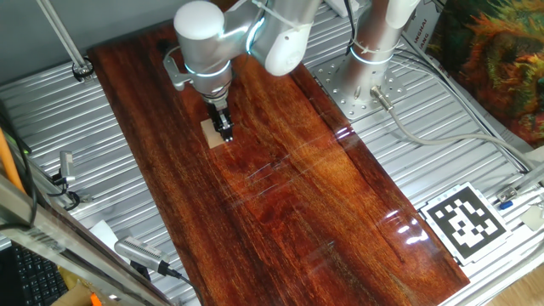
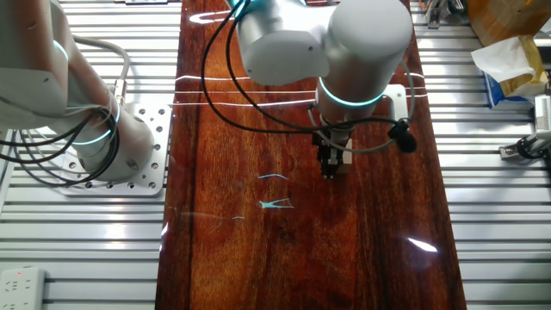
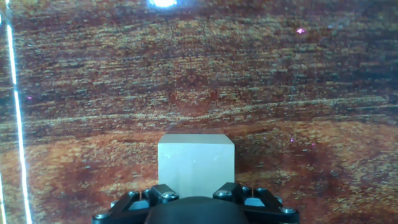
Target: Hold a small block with the gripper and sweep it from left to right on the table
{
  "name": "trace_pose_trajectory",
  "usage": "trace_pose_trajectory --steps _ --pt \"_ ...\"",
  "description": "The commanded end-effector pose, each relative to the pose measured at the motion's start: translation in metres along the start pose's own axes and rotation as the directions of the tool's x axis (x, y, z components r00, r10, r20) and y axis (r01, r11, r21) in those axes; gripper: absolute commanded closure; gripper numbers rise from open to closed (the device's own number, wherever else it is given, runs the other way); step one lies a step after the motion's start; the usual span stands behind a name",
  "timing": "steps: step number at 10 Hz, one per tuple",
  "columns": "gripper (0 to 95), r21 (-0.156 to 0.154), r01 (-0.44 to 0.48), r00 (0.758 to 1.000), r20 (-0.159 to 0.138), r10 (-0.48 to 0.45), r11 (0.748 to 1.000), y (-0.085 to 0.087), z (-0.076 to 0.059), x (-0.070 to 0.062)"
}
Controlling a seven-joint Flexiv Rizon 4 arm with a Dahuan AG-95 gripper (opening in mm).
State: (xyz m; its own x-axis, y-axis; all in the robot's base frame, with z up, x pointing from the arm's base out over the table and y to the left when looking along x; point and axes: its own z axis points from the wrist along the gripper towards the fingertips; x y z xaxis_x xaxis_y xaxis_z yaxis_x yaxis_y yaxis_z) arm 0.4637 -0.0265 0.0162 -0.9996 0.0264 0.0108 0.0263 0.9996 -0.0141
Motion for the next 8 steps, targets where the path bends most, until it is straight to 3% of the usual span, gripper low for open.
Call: trace_pose_trajectory --steps 1,2,4,5,8 --pt "57.0 0.0 0.0 1.0 -0.006 0.0 1.0 0.0 0.001 0.004" --pt "57.0 -0.025 -0.014 1.0 0.007 0.014 1.0 0.0 0.002 0.008" --pt "57.0 0.011 0.009 1.0 0.001 -0.009 1.0 0.001 0.003 0.016" --pt "57.0 0.033 0.029 0.999 0.02 -0.03 0.999 0.001 0.003 0.019" --pt "57.0 0.038 0.034 0.999 0.025 -0.035 0.999 0.002 0.003 0.022"
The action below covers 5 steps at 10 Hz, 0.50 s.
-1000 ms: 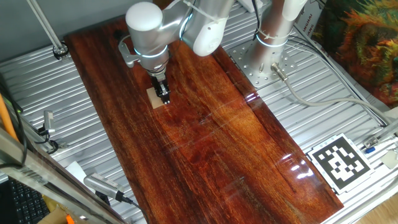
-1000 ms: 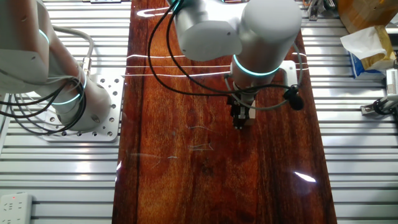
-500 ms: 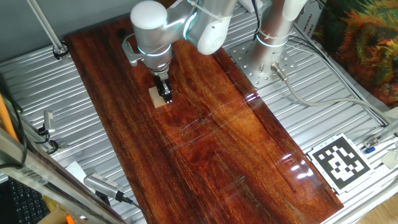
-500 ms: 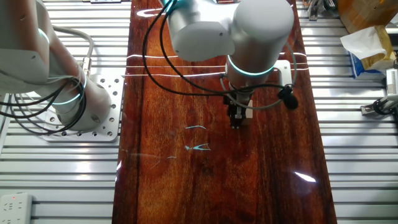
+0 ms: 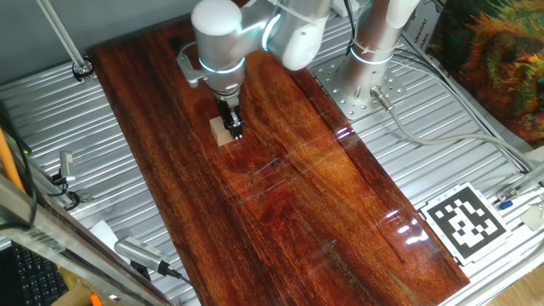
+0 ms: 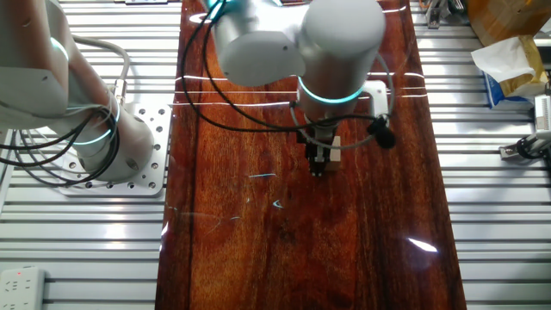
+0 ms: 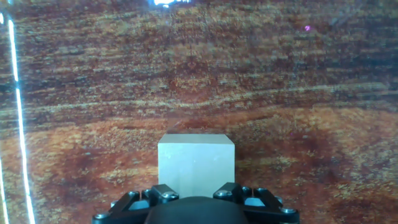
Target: Hold a small block with the gripper and sweep it from left to right on the table
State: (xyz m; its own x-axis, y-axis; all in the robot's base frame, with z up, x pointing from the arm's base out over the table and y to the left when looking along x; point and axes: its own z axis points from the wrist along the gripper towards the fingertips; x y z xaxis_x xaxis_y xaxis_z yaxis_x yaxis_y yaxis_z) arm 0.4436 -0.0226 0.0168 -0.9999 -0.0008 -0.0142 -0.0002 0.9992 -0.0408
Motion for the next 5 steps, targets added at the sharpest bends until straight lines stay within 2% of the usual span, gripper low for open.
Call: trace_pose_trajectory --steps 1,2,3,4,5 --pt "57.0 0.012 0.009 1.0 0.0 -0.009 1.0 -0.0013 0.004 0.0027" --pt "57.0 0.001 0.002 1.0 -0.003 -0.002 1.0 -0.0011 0.004 0.0037" --pt "57.0 -0.127 -0.089 0.996 -0.004 0.09 0.988 -0.0009 0.004 0.0049" --pt "57.0 -0.098 -0.065 0.998 -0.001 0.065 0.993 -0.0007 0.0042 0.006" --pt "57.0 -0.087 -0.064 0.998 -0.004 0.064 0.994 -0.0004 0.0043 0.0074"
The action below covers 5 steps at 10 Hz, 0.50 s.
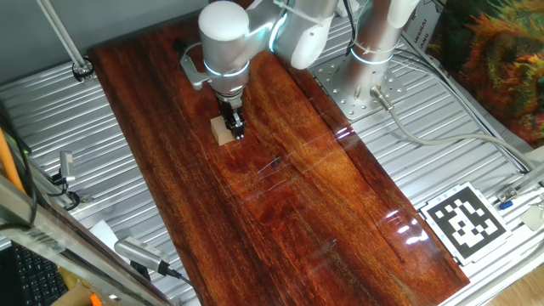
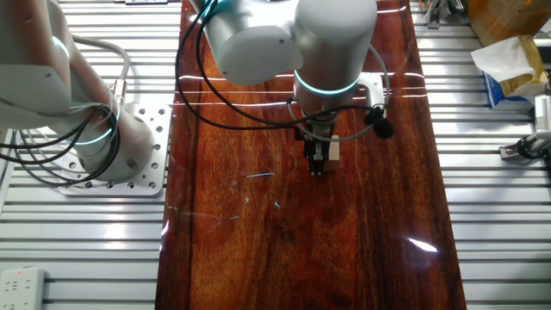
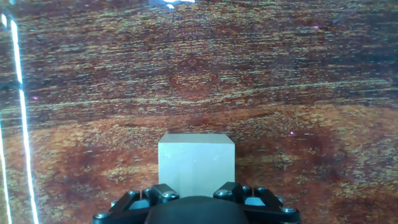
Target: Hold a small block with the gripper and sweep it from left to right on the table
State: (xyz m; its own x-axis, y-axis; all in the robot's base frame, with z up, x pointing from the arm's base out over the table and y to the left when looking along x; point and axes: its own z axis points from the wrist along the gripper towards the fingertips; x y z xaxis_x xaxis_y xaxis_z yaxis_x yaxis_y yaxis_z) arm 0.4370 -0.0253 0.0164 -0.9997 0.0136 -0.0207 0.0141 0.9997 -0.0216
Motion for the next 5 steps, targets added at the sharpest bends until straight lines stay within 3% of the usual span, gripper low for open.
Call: trace_pose_trajectory --steps 1,2,3,5 --pt "57.0 -0.063 -0.049 0.999 -0.01 0.048 0.997 0.0025 0.0042 0.0028" --pt "57.0 -0.041 -0.036 0.999 -0.01 0.035 0.999 0.0027 0.0044 0.0039" --pt "57.0 0.037 0.02 1.0 -0.013 -0.02 0.999 0.0027 0.0045 0.0046" --pt "57.0 0.03 0.016 1.0 -0.023 -0.016 0.999 0.0033 0.0052 0.0085"
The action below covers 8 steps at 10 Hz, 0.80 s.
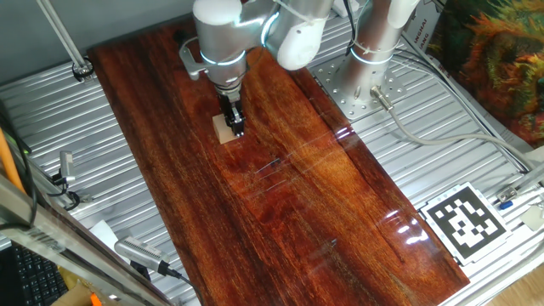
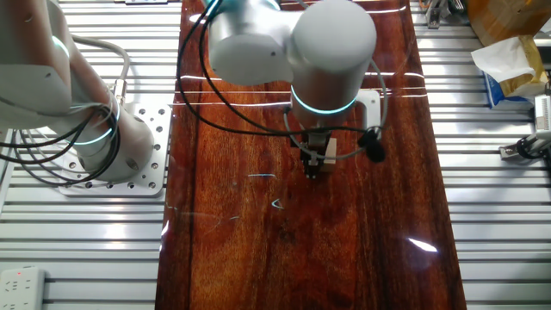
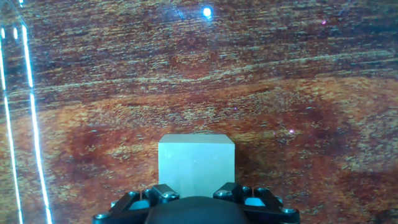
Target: Hold a small block with the gripper and sweep it from left to right on the table
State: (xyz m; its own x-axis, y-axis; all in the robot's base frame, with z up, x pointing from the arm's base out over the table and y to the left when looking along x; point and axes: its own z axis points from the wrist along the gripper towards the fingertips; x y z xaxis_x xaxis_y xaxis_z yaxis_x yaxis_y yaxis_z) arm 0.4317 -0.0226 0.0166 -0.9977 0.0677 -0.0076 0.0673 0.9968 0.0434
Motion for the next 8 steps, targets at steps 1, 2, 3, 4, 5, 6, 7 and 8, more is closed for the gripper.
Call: trace_pose_trajectory --steps 1,2,3,4,5,6,7,8 --pt "57.0 0.09 0.069 0.998 -0.002 -0.069 0.994 0.0003 0.0058 0.004" --pt "57.0 0.098 0.078 0.997 0.004 -0.079 0.992 0.0003 0.0058 0.0041" --pt "57.0 0.089 0.074 0.997 0.01 -0.075 0.993 0.0003 0.0058 0.0041" --pt "57.0 0.077 0.061 0.998 0.01 -0.062 0.995 0.0002 0.0057 0.0041" --pt "57.0 0.07 0.059 0.998 0.01 -0.06 0.996 0.0001 0.0057 0.0042" --pt "57.0 0.051 0.046 0.999 0.012 -0.047 0.998 0.0001 0.0057 0.0042" --pt "57.0 0.023 0.029 1.0 0.012 -0.029 0.999 0.0001 0.0057 0.0042" --pt "57.0 0.015 0.023 1.0 0.005 -0.023 1.0 0.0001 0.0057 0.0042"
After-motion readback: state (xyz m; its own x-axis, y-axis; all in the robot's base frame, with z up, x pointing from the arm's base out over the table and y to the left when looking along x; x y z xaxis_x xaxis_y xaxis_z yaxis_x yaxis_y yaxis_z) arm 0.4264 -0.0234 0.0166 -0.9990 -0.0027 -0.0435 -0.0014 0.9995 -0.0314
